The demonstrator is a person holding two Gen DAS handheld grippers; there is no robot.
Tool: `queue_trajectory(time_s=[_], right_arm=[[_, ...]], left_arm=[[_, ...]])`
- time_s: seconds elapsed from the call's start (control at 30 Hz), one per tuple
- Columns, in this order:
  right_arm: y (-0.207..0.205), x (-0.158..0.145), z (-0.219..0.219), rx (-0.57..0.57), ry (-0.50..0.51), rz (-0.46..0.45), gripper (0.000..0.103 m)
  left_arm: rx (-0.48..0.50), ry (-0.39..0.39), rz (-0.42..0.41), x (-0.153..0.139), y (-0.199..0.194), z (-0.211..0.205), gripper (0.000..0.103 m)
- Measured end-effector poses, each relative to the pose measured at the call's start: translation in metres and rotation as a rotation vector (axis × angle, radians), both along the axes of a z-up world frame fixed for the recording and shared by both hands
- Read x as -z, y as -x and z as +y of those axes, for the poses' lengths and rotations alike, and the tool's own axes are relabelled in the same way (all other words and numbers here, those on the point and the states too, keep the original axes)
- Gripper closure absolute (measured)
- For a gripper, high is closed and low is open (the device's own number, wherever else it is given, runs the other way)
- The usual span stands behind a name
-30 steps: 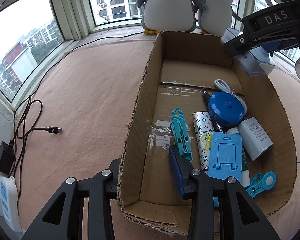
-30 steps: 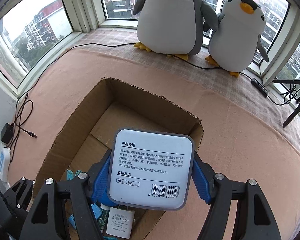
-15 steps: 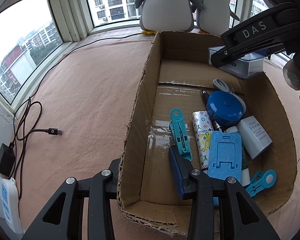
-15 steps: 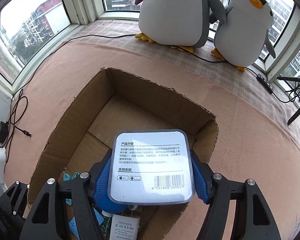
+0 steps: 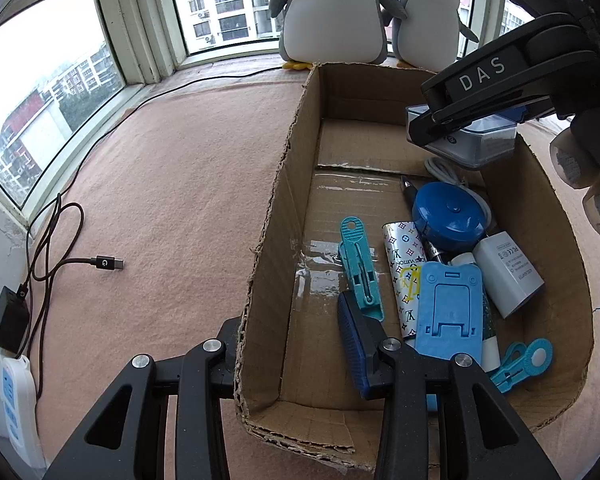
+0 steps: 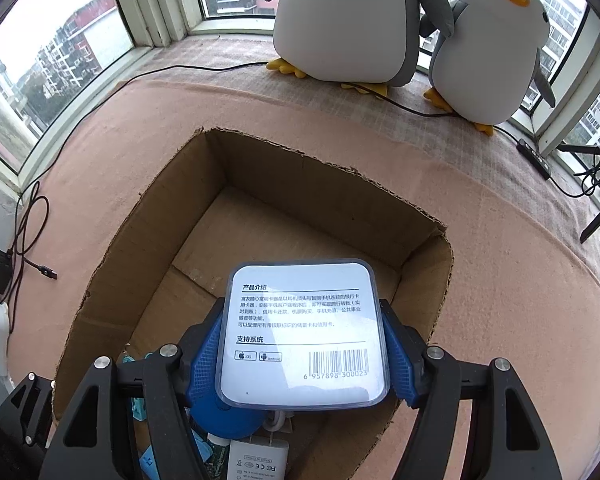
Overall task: Organize rigid objects
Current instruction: 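Lift the tin over the box, lower it inside and release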
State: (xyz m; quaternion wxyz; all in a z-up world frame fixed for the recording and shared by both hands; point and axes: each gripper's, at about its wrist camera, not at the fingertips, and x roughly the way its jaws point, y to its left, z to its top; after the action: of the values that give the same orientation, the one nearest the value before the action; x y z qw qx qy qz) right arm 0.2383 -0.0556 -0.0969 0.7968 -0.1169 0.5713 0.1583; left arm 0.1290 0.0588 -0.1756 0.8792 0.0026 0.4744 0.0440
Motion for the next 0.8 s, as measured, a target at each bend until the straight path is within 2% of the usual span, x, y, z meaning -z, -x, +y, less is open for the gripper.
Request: queue_trajectory(time_s=[0.23,0.43,0.8], right_arm=[[0.000,0.001,0.003,-0.008,-0.004,0.013,0.036],[0.010,-0.013,-0.003,0.003,-0.044,-0.001,0.036],[0.073,-0.044,-0.033,0.005,-0.135,-0.037,0.036]], left_arm=[[0.000,0.000,0.000,0.000,0.000,0.000,0.062],[-0.003,0.003,-0.001,0.000,0.000,0.001,0.062],[-0.013,0.020,0.011,-0.002,0.000,0.002,0.062]])
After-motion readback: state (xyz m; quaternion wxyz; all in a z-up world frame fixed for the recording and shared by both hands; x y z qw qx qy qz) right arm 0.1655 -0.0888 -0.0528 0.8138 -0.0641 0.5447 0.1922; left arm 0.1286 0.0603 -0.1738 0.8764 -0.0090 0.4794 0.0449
